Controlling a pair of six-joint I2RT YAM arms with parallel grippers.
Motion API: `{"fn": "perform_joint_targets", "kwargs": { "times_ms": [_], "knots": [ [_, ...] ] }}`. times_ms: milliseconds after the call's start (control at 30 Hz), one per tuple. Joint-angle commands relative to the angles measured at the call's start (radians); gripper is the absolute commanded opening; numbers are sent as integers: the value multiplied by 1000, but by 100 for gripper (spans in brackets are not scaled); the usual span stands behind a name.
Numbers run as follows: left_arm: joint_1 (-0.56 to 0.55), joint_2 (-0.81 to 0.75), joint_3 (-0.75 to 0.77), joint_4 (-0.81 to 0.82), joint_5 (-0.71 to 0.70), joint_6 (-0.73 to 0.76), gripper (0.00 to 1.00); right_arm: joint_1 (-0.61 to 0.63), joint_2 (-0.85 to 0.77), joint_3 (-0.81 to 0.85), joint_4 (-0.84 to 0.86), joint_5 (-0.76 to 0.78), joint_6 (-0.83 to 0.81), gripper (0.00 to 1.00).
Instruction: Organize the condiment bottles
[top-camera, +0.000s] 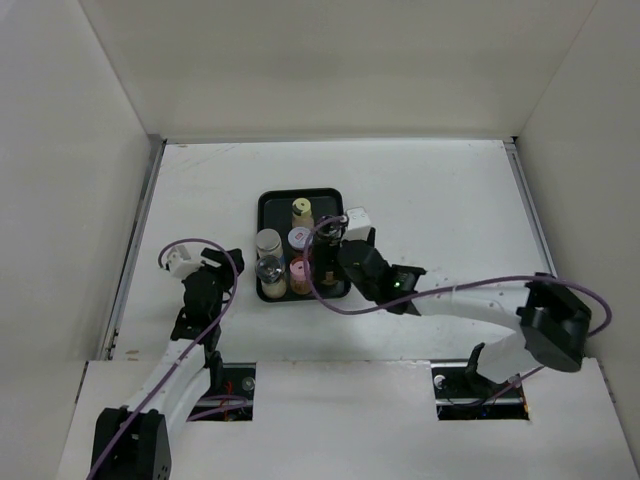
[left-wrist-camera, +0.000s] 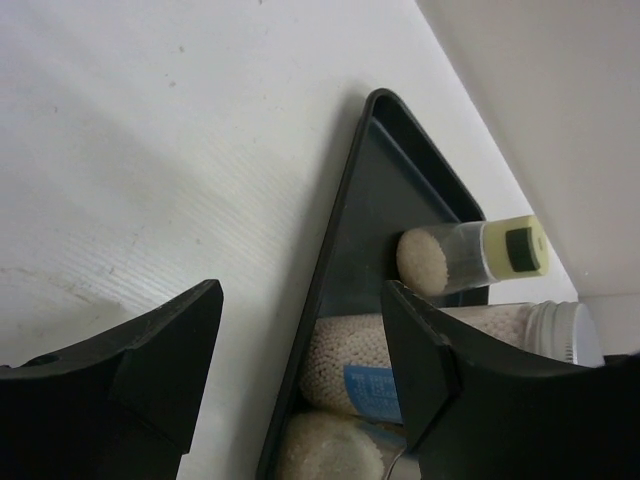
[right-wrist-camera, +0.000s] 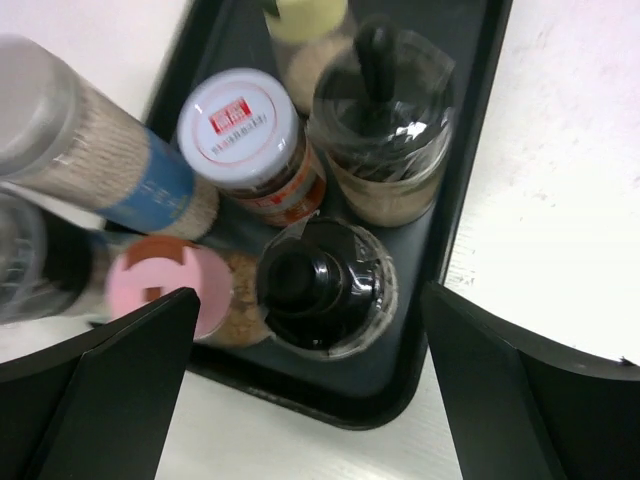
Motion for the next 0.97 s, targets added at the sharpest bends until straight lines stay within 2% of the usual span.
{"fn": "perform_joint_targets", "kwargs": {
  "times_ms": [0, 67, 200, 333, 500, 667, 933],
  "knots": [
    [10, -9, 41, -31, 0, 18, 63, 5, -172, -24, 82, 60, -36, 100],
    [6, -27, 58, -69, -3, 20, 64, -6, -257, -67, 97, 97, -65, 100],
    [12, -53, 110, -166, -5, 24, 65, -104, -397, -211, 177, 189, -37, 100],
    [15, -47, 166, -226, 6, 26, 66, -239, -434, -383, 306, 212, 50, 100],
    [15, -30, 198, -257, 6, 31, 68, -328, -481, -444, 320, 191, 69, 100],
    [3, -44, 193, -223, 6, 43, 69, -390, -469, -474, 358, 158, 70, 100],
    [-14, -87, 169, -241, 6, 51, 69, -385, -356, -442, 386, 163, 27, 100]
  ]
}}
